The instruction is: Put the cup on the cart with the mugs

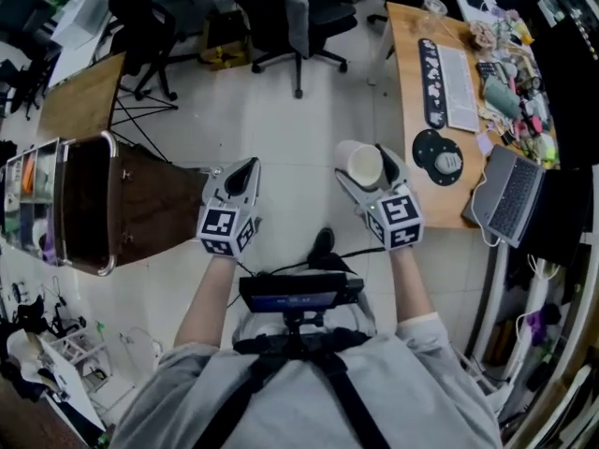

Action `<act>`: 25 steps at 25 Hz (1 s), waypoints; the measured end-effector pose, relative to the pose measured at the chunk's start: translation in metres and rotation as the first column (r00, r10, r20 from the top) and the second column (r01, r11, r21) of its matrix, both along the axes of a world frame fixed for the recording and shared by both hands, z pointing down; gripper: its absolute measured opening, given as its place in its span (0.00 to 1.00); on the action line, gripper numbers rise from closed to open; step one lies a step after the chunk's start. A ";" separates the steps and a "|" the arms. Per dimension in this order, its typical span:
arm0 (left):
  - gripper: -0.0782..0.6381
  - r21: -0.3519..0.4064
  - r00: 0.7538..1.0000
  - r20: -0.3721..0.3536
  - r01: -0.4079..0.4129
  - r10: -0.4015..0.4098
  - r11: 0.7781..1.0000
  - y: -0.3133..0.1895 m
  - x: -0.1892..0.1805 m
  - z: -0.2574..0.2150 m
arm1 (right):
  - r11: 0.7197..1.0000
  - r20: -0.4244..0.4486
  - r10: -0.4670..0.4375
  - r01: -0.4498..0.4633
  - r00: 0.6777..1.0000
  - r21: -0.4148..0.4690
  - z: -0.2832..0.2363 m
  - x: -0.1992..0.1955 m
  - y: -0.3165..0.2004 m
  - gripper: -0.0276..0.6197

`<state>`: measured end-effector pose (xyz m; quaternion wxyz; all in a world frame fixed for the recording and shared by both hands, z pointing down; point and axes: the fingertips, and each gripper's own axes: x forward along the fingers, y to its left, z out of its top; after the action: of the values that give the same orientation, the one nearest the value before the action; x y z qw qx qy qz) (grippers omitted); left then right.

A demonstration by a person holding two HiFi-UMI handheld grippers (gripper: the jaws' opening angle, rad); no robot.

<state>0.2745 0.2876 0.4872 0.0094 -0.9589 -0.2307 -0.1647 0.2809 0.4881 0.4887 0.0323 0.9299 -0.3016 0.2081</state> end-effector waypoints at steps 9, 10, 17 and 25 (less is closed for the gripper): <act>0.11 0.009 0.984 -0.027 0.175 -0.174 0.985 -0.122 -0.092 -0.009 | 0.977 -0.023 -0.214 0.214 0.976 -0.010 -0.003 -0.044 -0.147 0.70; 0.11 0.008 0.980 -0.028 0.199 -0.198 0.980 -0.136 -0.105 -0.008 | 0.970 -0.029 -0.242 0.242 0.970 -0.009 -0.005 -0.051 -0.164 0.70; 0.11 0.001 0.931 -0.039 0.363 -0.363 0.932 -0.225 -0.194 -0.010 | 0.907 -0.052 -0.421 0.422 0.906 0.003 -0.016 -0.117 -0.274 0.70; 0.11 0.004 0.816 -0.033 0.577 -0.577 0.817 -0.341 -0.311 -0.004 | 0.785 -0.068 -0.619 0.620 0.783 0.000 -0.015 -0.201 -0.406 0.70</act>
<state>-0.0360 -0.0535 0.4829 -0.0309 -0.9861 0.0716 -0.1467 0.0795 0.0824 0.4734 0.0980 0.7860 -0.5909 0.1528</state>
